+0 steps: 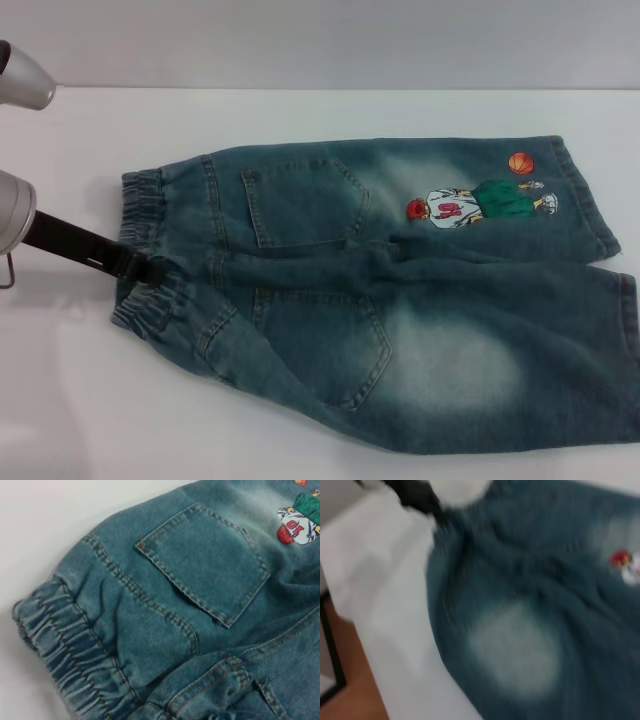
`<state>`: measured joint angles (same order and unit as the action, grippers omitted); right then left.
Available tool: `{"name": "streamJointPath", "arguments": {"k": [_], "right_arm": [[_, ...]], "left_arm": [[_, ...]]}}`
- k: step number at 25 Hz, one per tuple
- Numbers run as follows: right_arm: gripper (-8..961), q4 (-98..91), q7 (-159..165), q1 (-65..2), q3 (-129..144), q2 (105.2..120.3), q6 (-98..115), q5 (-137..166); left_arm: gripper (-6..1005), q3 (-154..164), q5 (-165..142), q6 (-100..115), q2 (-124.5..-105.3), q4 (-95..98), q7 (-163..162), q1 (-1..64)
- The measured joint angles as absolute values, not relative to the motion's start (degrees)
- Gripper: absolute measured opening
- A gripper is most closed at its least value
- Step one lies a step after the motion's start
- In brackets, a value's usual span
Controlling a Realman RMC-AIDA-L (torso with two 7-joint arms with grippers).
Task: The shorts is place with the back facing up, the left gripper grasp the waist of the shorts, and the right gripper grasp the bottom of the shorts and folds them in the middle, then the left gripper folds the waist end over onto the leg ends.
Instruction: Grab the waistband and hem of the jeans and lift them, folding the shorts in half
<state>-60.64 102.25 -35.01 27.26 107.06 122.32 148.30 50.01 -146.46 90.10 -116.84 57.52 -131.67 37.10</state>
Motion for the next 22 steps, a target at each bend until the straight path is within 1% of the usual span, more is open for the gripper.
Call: {"name": "streamJointPath", "arguments": {"k": [9,16,22], "right_arm": [[651,-60.0,100.8,-34.0,29.8,108.59,119.8,159.1],[652,-59.2,101.1,-33.8,31.1,108.77,119.4,161.0],[650,-58.1,101.2,-33.7,31.6,109.41,117.4,162.5]], "left_arm": [[59,50.2,-146.6,90.0,-116.5,56.4,-131.7,38.3],[60,50.6,-146.6,90.0,-116.28,55.8,-131.7,38.5],[62,50.6,-146.6,89.7,-116.5,55.6,-131.6,38.5]]}}
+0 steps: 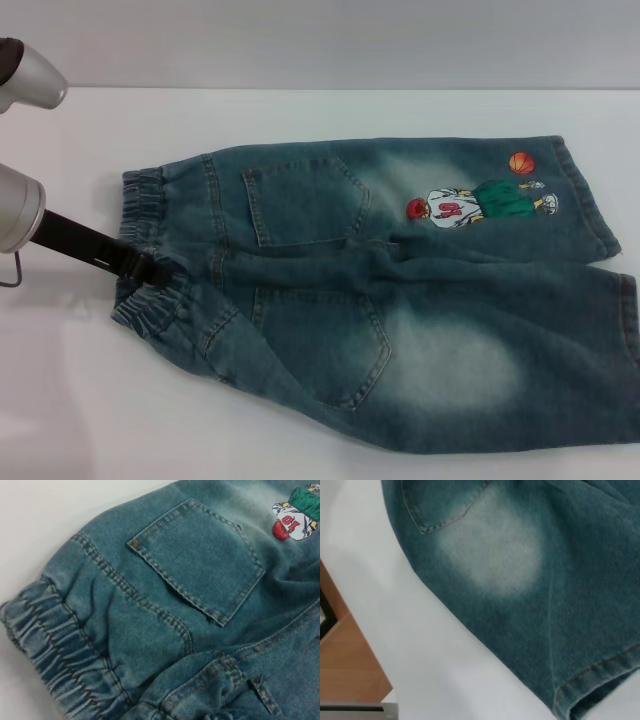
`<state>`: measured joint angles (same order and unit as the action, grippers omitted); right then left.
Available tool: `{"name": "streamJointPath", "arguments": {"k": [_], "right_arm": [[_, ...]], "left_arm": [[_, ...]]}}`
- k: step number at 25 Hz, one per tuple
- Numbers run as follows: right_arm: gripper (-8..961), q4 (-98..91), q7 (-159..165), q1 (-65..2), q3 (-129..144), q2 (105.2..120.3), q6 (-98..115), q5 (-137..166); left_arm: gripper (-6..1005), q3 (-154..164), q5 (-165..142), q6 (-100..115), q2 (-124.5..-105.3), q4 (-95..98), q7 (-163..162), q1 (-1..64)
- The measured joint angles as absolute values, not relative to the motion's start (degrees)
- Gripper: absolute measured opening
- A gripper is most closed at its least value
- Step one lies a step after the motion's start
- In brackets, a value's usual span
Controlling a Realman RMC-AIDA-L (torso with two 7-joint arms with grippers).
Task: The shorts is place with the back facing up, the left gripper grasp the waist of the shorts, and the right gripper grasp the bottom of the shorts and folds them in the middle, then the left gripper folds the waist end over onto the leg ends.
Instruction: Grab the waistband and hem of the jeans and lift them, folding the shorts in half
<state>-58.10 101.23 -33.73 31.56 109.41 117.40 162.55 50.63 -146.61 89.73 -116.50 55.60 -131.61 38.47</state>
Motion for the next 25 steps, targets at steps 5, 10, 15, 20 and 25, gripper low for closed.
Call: {"name": "streamJointPath", "arguments": {"k": [5,10,15,20,25], "right_arm": [[647,-57.8,101.4,-33.7,32.7,110.4,116.0,162.8],[647,-57.6,101.5,-33.8,33.4,111.52,115.0,162.8],[648,-57.2,101.8,-33.7,35.0,112.13,114.5,162.8],[648,-57.6,102.6,-33.6,35.9,112.59,114.1,162.8],[648,-58.8,103.5,-33.3,38.4,113.53,113.3,162.9]], "left_arm": [[63,50.6,-146.6,89.7,-116.42,55.5,-131.6,38.4],[65,50.6,-146.6,89.5,-116.68,55.5,-131.6,38.4],[66,50.6,-146.6,89.4,-116.73,55.5,-131.6,38.4],[67,50.6,-146.6,89.4,-116.73,55.4,-131.6,38.3],[69,50.6,-146.6,89.4,-116.68,55.4,-131.6,38.2]]}}
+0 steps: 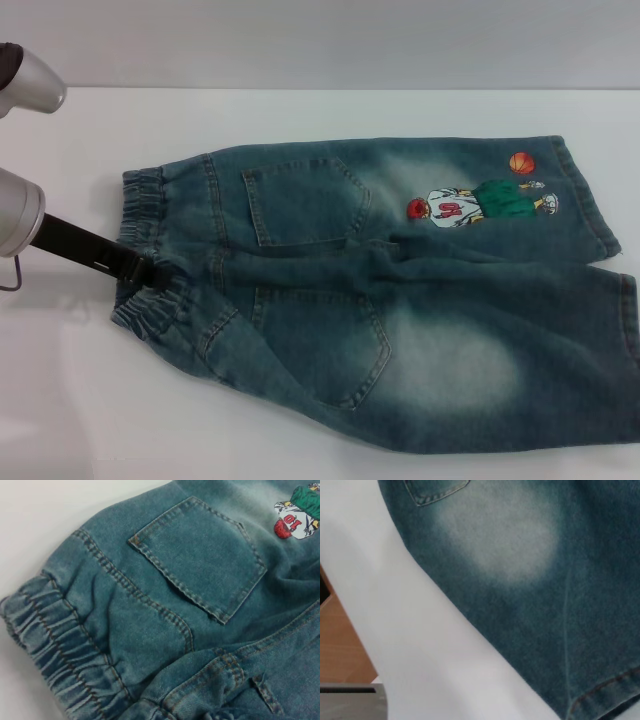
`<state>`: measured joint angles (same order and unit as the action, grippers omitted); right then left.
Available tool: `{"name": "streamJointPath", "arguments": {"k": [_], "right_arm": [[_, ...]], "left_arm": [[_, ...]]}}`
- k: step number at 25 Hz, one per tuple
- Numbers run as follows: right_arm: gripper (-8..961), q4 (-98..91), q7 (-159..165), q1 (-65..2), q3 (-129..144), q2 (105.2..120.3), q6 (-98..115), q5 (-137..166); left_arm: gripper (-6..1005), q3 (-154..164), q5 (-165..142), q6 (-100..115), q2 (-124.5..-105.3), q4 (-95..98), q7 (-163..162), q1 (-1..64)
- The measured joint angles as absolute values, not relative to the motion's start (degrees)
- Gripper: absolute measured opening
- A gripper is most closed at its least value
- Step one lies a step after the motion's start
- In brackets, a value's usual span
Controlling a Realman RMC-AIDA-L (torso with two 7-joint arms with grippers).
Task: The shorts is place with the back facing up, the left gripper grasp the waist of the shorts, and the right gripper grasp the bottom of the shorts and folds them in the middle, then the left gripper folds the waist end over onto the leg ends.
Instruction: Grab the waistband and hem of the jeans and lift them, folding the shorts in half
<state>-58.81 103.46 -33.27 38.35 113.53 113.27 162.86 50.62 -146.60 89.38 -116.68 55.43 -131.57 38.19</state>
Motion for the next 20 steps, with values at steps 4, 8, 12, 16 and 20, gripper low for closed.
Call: {"name": "streamJointPath", "arguments": {"k": [4,8,12,16,20], "right_arm": [[648,-58.7,104.2,-33.6,39.4,113.76,112.2,162.9],[649,-59.3,104.7,-33.8,41.6,114.9,111.6,162.8],[649,-59.3,104.8,-34.2,42.7,115.36,111.3,162.6],[649,-59.4,104.8,-34.6,43.2,115.77,111.2,162.6],[648,-59.4,104.8,-34.8,43.5,115.98,111.1,162.6]], "left_arm": [[70,50.5,-146.6,89.4,-116.63,55.4,-131.6,38.1],[71,50.6,-146.6,89.1,-116.56,55.3,-131.6,38.0],[72,50.5,-146.6,88.9,-116.49,55.2,-131.6,37.9],[73,50.4,-146.6,88.9,-116.35,55.2,-131.6,37.9],[74,50.2,-146.6,88.6,-116.29,55.2,-131.6,37.8]]}}
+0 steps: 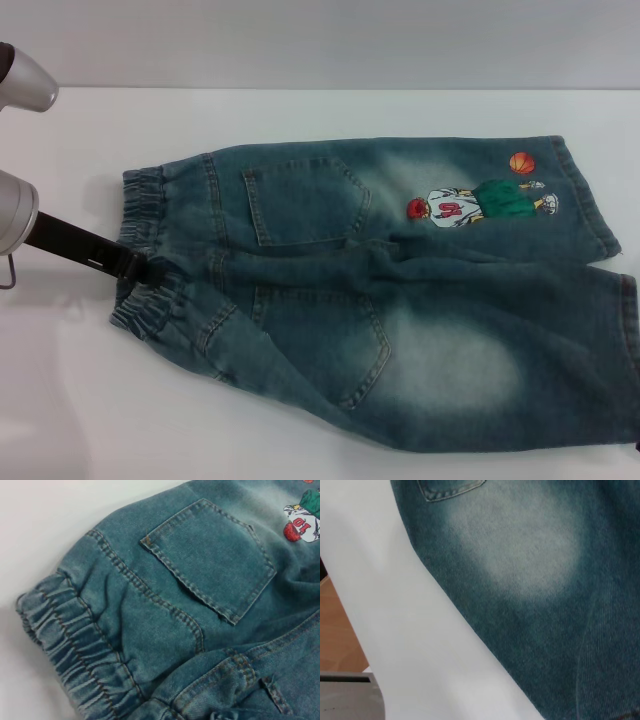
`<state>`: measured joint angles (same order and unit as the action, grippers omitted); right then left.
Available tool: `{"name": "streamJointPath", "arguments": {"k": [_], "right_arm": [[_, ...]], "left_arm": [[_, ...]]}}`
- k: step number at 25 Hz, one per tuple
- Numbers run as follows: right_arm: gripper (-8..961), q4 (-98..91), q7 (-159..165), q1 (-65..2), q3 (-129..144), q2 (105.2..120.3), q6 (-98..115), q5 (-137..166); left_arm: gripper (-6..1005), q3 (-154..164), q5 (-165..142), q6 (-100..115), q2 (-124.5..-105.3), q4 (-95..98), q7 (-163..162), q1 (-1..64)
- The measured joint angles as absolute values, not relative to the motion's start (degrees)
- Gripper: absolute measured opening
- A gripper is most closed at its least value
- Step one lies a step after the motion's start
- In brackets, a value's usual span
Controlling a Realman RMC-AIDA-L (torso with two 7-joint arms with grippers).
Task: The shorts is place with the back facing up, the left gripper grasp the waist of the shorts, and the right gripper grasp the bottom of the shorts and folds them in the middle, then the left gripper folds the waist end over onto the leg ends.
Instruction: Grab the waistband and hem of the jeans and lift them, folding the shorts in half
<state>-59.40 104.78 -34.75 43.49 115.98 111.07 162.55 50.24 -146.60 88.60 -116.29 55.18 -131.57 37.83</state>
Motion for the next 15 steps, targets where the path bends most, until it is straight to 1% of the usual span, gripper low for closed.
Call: {"name": "streamJointPath", "arguments": {"k": [7,15], "right_arm": [[649,-59.4,104.8,-34.9,44.1,116.28,109.7,162.4],[475,-59.0,104.7,-35.0,44.1,116.29,108.4,162.3]], "left_arm": [[76,50.6,-146.6,87.6,-116.02,54.7,-131.6,37.9],[78,50.6,-146.6,87.0,-115.84,53.6,-131.6,38.2]]}}
